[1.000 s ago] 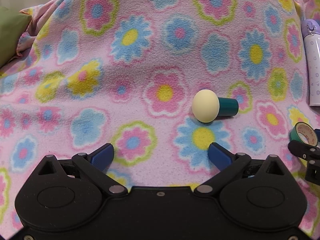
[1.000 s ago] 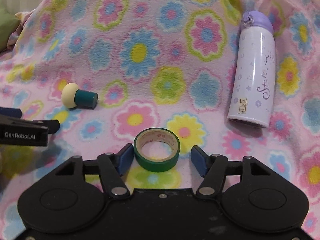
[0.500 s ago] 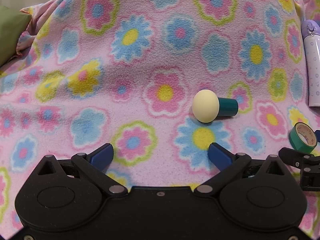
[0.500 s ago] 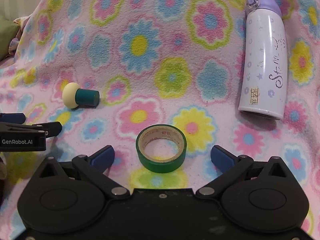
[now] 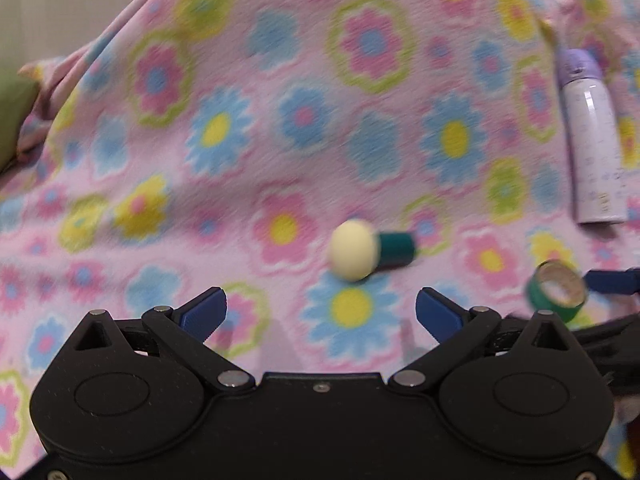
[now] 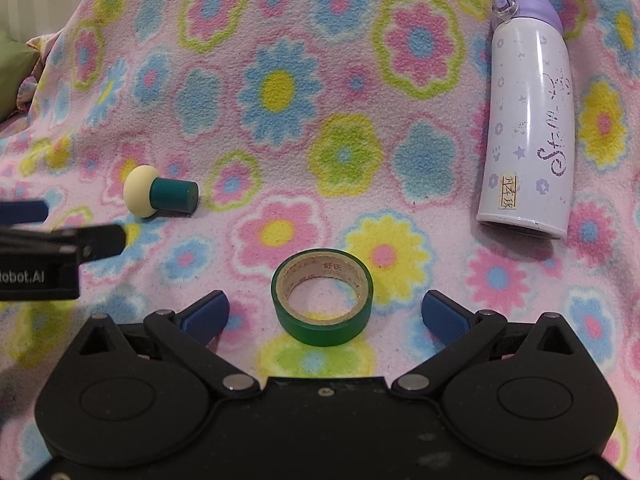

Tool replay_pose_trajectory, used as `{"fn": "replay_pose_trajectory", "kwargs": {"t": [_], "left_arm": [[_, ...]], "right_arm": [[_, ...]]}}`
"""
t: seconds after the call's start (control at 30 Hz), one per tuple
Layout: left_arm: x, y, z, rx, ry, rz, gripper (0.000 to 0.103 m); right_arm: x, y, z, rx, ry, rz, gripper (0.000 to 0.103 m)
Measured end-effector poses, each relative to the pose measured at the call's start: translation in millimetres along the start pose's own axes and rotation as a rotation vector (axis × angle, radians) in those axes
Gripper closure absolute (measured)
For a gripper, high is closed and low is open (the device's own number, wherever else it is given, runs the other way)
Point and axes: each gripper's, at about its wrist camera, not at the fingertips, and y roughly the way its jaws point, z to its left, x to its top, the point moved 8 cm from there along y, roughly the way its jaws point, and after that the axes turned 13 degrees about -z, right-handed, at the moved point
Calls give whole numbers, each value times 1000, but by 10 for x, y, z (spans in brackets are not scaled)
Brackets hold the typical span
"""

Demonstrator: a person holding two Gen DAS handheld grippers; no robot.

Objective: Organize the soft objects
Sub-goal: 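Close the left tool on the mushroom sponge while the right tool grasps the green tape roll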

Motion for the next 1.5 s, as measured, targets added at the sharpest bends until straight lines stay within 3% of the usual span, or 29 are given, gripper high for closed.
{"fn": "replay_pose_trajectory", "kwargs": {"t": [0.17,0.47,0.53,0.6,0.63,0.7,0.87,1.1,1.37,1.5], "left_arm": [[151,190,-212,-23,2,5,4],[163,582,-263,32,-47,72,7],[124,652,-240,42,-62,95,13],[76,717,-216,49,-72,122,30],[55,743,-208,45,-78,132,34],[70,727,-206,33,-81,109,47],[97,529,-183,10,-67,63,47],[-77,216,95,7,-62,60,47],[-272,53,409,29,-75,34,46],[-286,-8,313,57,9,-5,47]], "right_arm": [[-1,-1,2,0,1,0,0],[-3,-6,5,0,3,-1,0],[-4,-7,4,0,3,-1,0],[-5,-7,5,0,3,-1,0],[-3,-6,7,0,3,-1,0],[-6,-8,5,0,3,-1,0],[-8,-10,6,0,3,-1,0],[5,-29,-8,3,22,-11,0],[26,-121,-125,-42,71,-69,36],[26,-130,-137,-43,78,-75,40]]}}
